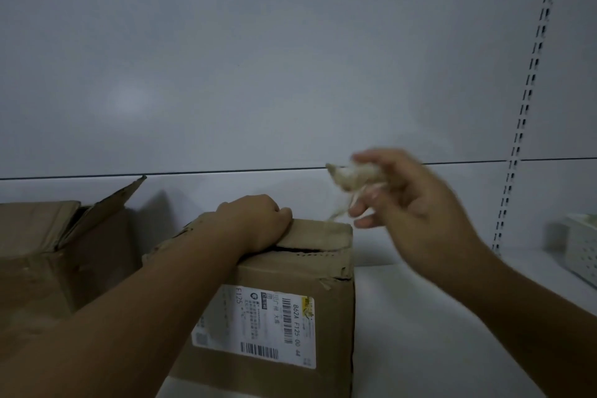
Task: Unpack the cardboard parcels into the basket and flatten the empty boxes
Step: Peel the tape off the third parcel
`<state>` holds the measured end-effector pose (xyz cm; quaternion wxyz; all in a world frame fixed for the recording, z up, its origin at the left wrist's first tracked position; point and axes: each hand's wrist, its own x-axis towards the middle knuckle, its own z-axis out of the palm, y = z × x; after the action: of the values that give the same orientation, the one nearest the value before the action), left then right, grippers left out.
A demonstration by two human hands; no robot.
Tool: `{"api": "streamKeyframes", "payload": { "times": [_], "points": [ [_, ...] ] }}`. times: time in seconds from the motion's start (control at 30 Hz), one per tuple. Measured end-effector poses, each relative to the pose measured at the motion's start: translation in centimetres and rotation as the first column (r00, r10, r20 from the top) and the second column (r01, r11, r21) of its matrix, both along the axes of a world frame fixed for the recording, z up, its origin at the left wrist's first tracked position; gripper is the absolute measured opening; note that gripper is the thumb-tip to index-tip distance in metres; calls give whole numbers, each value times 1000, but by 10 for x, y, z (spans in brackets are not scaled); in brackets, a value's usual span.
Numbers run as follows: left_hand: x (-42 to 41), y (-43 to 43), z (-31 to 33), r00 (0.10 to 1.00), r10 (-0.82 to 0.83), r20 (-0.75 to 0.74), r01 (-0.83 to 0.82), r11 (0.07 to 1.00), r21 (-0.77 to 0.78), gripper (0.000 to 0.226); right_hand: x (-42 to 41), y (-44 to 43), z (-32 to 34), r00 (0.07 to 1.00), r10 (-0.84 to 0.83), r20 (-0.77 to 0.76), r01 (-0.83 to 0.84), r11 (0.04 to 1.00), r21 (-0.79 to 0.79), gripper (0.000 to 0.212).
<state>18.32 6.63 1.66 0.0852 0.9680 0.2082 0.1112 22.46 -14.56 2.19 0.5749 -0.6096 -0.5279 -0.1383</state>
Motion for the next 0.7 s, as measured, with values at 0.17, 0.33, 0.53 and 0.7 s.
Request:
{"api": "streamKeyframes", "payload": {
  "times": [0.17, 0.33, 0.53, 0.7],
  "points": [
    [0, -1, -1, 1000, -10, -1, 10, 1000, -1, 42, 7, -25, 31, 940, 196, -279, -116, 954, 277, 35],
    [0, -3, 0, 1000, -7, -13, 7, 1000, 26, 42, 17, -19, 19, 862, 139, -487, -10, 966, 259, 10],
    [-2, -2, 0, 1000, 8, -2, -8, 1000, 23, 42, 13, -9, 4, 593, 447, -670, -357, 891, 279, 23],
    [-3, -2, 2, 999, 13, 29, -13, 1000, -1, 42, 37, -26, -21, 910, -252, -330, 147, 939, -312, 14]
  ]
}}
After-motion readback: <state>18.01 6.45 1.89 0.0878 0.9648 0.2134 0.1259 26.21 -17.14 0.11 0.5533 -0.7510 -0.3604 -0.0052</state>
